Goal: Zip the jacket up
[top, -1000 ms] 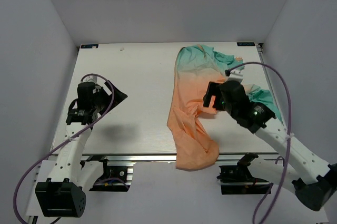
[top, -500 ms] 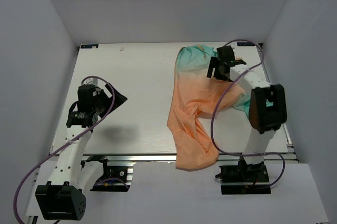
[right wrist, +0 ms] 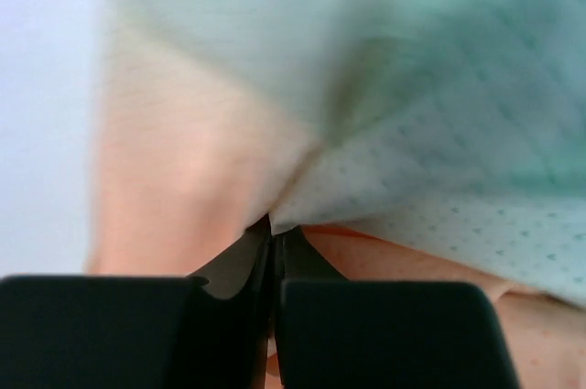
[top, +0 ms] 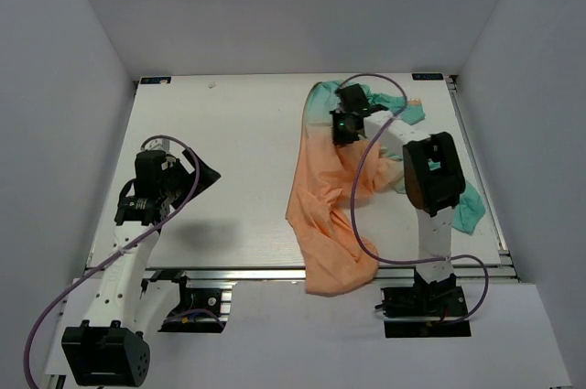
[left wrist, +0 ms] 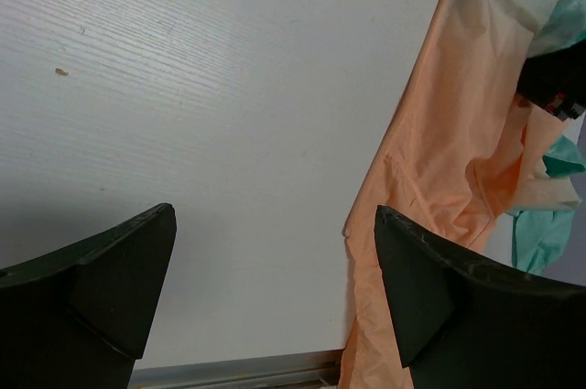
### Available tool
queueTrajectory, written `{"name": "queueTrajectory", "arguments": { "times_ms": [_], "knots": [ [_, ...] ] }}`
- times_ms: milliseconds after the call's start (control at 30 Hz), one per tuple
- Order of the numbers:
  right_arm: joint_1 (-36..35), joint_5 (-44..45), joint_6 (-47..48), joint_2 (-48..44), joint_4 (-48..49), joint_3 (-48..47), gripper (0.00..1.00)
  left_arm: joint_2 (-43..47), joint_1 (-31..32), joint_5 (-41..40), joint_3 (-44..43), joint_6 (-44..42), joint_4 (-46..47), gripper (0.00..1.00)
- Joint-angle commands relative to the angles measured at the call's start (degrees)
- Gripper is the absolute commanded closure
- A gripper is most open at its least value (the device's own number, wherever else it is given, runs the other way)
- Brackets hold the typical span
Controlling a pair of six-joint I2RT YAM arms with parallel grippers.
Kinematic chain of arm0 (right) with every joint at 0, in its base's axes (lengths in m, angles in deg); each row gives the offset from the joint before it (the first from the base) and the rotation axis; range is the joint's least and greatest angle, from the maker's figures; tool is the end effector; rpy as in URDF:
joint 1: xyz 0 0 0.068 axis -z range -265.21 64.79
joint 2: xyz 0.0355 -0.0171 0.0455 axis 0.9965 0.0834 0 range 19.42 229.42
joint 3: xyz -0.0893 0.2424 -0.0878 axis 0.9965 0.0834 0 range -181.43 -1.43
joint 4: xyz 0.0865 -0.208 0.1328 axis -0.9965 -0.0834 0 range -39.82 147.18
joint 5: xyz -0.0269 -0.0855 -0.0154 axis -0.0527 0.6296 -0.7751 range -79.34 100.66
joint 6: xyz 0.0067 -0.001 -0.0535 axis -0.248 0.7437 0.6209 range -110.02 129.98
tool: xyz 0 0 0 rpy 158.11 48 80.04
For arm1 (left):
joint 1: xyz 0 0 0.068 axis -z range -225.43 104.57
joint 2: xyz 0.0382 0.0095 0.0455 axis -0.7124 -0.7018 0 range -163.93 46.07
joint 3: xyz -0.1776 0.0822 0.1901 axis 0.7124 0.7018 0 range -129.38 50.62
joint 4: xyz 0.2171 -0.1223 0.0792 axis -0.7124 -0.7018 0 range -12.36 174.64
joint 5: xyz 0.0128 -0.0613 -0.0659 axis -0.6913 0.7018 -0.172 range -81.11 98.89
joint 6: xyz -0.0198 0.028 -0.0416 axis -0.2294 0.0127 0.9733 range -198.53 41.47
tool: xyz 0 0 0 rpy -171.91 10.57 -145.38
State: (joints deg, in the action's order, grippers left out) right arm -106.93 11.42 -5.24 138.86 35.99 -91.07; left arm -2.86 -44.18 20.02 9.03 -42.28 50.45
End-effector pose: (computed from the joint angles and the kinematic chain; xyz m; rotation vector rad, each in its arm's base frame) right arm 0.4287 0.1703 0.1886 -0.1347 2.4753 0.2627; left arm 0.1786 -0.0107 0.2685 -0.6061 2.2639 -0.5548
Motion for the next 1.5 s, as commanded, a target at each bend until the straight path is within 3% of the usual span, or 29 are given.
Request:
{"name": "queueTrajectory", "arguments": {
  "times_ms": [0,133,200,333,367,433,500,567,633,733,833,967,1200,1233,1267,1300,1333,1367,1467],
  "knots": [
    [-10.34,-7.34,3.70,1.85,0.80,-5.53,1.00,2.16,0.24,-0.41,-0.43,-1.27,-2.54,0.02],
    [-20.45,-3.49,7.40,5.80,-2.97,-14.74,1.00,3.84,0.24,-2.60,-0.69,-1.36,-6.05,0.02],
    [-20.82,-2.78,5.83,6.60,-3.15,-16.17,0.99,4.19,0.15,-3.05,-0.69,-1.71,-8.16,0.02],
    [-19.42,2.14,3.27,3.62,-3.24,-16.18,0.69,3.40,0.24,-0.34,0.18,-2.41,-9.84,0.02],
    [-19.16,2.32,3.27,1.17,-3.85,-15.13,0.53,3.14,0.32,2.20,0.80,-2.93,-7.84,0.02],
    [-18.02,2.76,2.14,-2.00,-4.47,-13.20,0.33,2.52,2.50,7.82,3.78,-3.73,-4.76,0.02],
    [-16.70,2.93,-0.94,-7.62,-5.87,-8.56,0.11,1.91,6.72,6.90,4.40,-2.94,-3.42,0.02],
    [-13.89,2.76,-3.31,-14.54,-6.32,-3.90,0.11,0.42,16.99,-2.37,2.92,-1.02,-4.91,0.02],
    [-9.33,0.14,-6.74,-19.65,-5.62,5.59,0.11,-0.90,26.89,-5.50,1.08,-0.65,-4.57,0.02],
    [-1.53,-9.00,-8.77,-32.81,-2.47,20.00,0.11,-4.76,38.33,-10.16,-0.77,-1.44,-3.16,0.02],
    [1.14,-8.15,-8.08,-42.31,-0.87,30.80,0.11,-12.57,47.48,-18.50,-3.84,-0.66,-6.22,0.02],
    [1.24,-7.35,-7.10,-50.60,-2.45,37.87,0.11,-22.51,55.07,-21.50,-4.83,-0.22,-4.49,0.02],
    [1.24,-7.00,-7.54,-58.70,-4.29,45.61,0.11,-34.65,56.14,-26.52,-8.68,1.72,0.79,0.02],
    [1.15,-6.39,-7.37,-59.84,-4.73,45.96,0.10,-35.70,56.14,-25.91,-9.04,1.63,2.01,0.05],
    [1.15,-5.16,-7.54,-60.37,-5.78,46.75,0.11,-36.06,56.14,-25.55,-9.30,1.63,4.46,0.15],
    [1.15,-4.89,-7.54,-60.81,-6.05,47.10,0.11,-36.32,56.14,-25.55,-9.48,1.63,5.45,0.34],
    [1.15,-4.62,-7.63,-61.60,-6.58,47.54,0.11,-36.59,56.14,-25.55,-9.74,1.63,6.24,0.56],
    [1.15,-4.53,-7.89,-62.04,-6.93,47.72,0.11,-36.85,56.14,-26.59,-10.01,2.50,6.68,1.00],
    [1.15,-3.58,-7.80,-63.89,-7.64,49.04,0.11,-34.94,56.14,-29.58,-11.32,3.21,6.34,1.00]
  ]
}}
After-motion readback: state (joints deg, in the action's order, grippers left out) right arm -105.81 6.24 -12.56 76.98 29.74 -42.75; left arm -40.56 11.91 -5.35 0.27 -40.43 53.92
